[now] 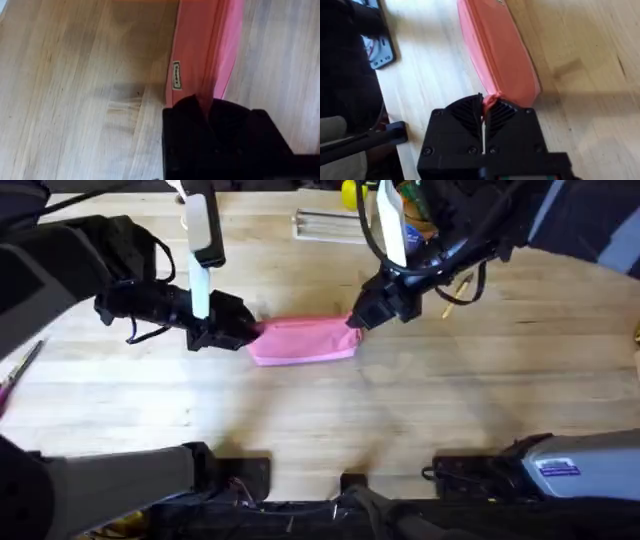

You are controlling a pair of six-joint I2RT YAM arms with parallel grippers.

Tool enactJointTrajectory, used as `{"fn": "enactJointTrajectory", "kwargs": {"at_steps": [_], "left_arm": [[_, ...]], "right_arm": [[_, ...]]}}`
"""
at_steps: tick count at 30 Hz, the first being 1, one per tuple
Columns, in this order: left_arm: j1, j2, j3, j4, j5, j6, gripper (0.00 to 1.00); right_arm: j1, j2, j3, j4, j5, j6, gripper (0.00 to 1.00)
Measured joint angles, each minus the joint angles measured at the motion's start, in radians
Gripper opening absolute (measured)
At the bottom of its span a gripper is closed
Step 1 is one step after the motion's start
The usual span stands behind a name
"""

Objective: Unzip the bag, pick up the pens from the table one at a time and place them inside, then zip the bag closed.

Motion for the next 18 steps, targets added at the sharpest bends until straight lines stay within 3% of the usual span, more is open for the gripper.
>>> {"fn": "enactJointTrajectory", "kwargs": {"at_steps": [7,18], "left_arm": [[0.005,0.0,0.001,0.001,-0.018,0.0,0.043],[0.012,0.0,0.001,0.003,-0.035,0.0,0.043]], "right_arm": [[0.062,0.001,0.0,0.106,-0.079,0.015,0.03],[0.225,0.143,0.0,0.518,-0.106,0.213,0.03]]}}
